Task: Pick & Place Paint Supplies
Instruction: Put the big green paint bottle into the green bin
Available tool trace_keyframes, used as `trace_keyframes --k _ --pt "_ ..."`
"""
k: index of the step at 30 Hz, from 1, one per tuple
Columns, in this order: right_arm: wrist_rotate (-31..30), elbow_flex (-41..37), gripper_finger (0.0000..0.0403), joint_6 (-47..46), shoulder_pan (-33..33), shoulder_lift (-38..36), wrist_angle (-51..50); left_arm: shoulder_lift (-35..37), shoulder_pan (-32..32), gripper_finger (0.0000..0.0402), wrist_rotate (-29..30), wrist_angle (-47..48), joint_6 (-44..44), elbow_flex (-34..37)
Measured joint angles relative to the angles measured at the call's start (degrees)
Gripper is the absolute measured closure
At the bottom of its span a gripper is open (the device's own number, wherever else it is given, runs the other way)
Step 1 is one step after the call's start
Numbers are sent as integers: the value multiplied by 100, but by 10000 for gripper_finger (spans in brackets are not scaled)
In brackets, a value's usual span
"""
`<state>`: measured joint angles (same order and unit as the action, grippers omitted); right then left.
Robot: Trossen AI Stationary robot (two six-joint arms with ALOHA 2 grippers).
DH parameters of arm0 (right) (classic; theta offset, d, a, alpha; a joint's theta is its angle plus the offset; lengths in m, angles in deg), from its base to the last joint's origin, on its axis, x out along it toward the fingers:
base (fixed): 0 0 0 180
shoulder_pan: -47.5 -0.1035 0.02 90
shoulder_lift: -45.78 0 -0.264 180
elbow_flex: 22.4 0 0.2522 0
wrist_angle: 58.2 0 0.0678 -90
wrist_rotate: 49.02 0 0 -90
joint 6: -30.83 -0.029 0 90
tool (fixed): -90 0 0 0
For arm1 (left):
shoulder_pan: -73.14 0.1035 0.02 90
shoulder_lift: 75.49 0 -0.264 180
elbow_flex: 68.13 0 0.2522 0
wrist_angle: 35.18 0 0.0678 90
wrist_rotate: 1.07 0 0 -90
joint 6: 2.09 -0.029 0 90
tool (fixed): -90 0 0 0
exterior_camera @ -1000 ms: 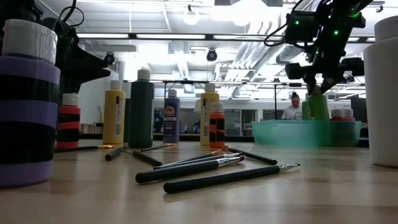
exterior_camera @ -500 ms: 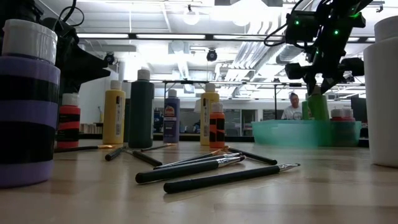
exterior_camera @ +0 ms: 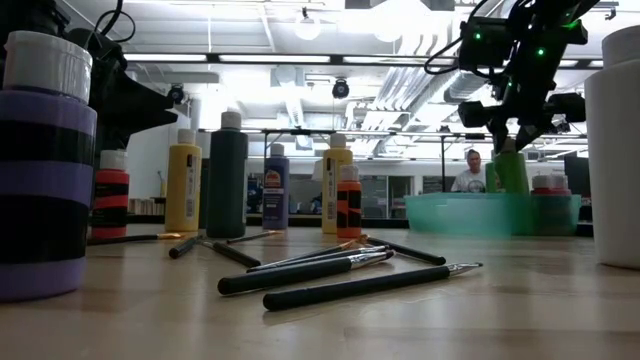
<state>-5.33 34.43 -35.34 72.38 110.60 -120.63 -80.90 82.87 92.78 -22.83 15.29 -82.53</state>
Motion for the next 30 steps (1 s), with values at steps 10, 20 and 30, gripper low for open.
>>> trace_keyframes --k 10,20,30 --pt "156 -7 248 -24 2 0 0 1 0 250 0 0 0 0" --pt "484 -4 244 -9 -7 -280 -232 1 0 250 0 0 0 0" --pt "1028 -7 238 119 -13 -817 -528 1 0 250 0 0 0 0"
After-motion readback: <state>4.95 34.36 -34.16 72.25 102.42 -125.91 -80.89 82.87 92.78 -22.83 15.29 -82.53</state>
